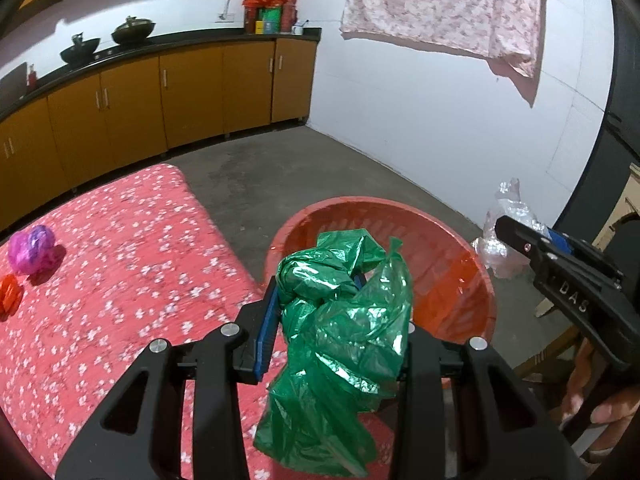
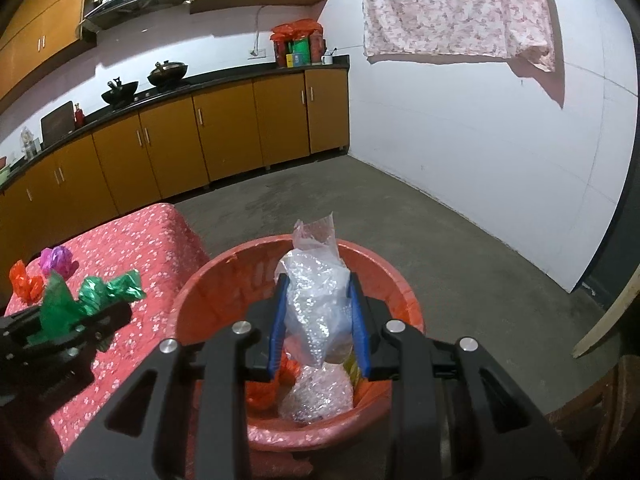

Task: Collect trash
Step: 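Carry the green and clear bags over the orange basket and release both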

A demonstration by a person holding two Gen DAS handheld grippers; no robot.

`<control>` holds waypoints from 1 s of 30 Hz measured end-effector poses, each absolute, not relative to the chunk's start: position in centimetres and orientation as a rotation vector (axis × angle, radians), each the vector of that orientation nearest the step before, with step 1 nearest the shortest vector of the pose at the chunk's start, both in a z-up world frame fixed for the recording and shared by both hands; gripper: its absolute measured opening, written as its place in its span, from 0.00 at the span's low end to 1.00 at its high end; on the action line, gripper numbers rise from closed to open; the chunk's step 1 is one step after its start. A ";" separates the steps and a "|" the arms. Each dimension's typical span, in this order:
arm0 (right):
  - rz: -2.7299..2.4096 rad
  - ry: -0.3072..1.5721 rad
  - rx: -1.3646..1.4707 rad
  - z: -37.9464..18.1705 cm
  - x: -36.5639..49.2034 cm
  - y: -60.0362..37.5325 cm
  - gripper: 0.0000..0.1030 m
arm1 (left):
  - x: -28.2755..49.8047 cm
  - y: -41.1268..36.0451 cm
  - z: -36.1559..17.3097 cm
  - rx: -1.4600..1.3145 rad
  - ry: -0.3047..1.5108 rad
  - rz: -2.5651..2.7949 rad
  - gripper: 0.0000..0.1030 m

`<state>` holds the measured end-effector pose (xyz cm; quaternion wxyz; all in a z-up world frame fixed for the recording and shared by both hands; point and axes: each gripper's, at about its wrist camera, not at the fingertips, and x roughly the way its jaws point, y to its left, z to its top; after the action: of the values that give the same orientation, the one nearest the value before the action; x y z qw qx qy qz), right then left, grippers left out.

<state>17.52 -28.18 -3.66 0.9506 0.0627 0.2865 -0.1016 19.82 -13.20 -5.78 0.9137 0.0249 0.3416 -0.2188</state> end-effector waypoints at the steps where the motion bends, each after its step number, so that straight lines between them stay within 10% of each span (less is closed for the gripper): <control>1: -0.206 0.583 0.130 -3.7 17.5 -28.3 0.28 | 20.0 -13.5 -5.9 0.054 0.706 -0.457 0.35; 21: -0.183 0.576 0.189 -4.2 19.8 -30.9 0.30 | 22.9 -17.7 -7.9 0.088 0.762 -0.546 0.36; 30: -0.149 0.551 0.278 -4.0 20.0 -32.2 0.53 | 23.3 -17.4 -8.5 0.075 0.781 -0.529 0.58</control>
<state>19.98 -32.22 -3.99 0.9500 0.1365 0.2709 -0.0734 23.33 -17.39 -8.51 0.8901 0.0362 0.3761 -0.2549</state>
